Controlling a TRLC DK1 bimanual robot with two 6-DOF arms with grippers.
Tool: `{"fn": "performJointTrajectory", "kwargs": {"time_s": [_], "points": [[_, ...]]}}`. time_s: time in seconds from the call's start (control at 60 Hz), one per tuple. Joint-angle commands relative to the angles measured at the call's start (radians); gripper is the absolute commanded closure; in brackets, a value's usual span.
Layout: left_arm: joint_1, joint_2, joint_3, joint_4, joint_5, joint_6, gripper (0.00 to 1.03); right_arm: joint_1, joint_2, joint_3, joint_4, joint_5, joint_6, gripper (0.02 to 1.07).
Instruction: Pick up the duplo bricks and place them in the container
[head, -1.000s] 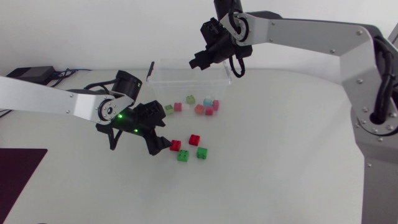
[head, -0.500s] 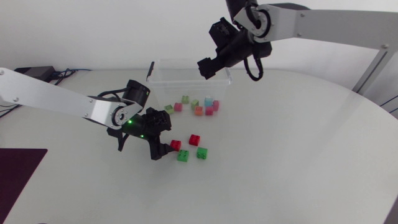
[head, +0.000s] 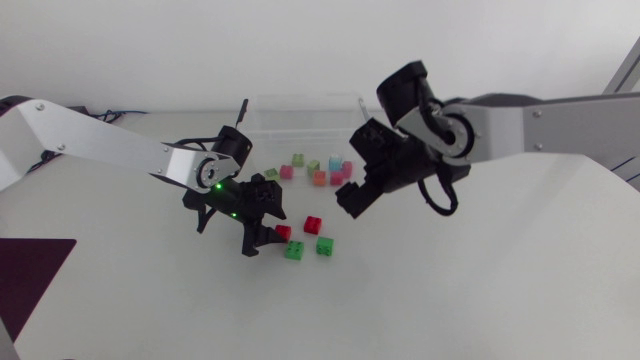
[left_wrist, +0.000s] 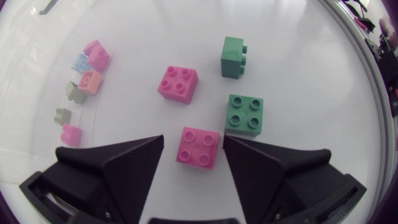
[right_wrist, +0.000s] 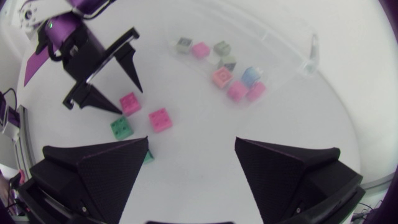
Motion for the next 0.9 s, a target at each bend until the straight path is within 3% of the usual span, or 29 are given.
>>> {"fn": "performJointTrajectory", "kwargs": {"time_s": [0.0, 0.15, 0.433, 0.883], "points": [[-0.011, 0.037, 0.023, -0.026, 0.018, 0.044, 0.76, 0.032, -0.013, -0.091, 0.025, -0.027, -0.019, 0.07], [-0.020, 0.059, 0.030, -0.077, 0.018, 0.048, 0.77, 0.063, 0.003, -0.154, 0.065, -0.059, -0.077, 0.07], [-0.012, -0.004, 0.035, -0.190, 0.018, 0.059, 0.79, 0.099, 0.144, -0.117, 0.088, -0.079, -0.157, 0.07], [0.052, -0.223, 0.132, -0.221, 0.068, -0.055, 0.79, 0.099, 0.254, -0.041, 0.091, -0.073, -0.204, 0.11]]}}
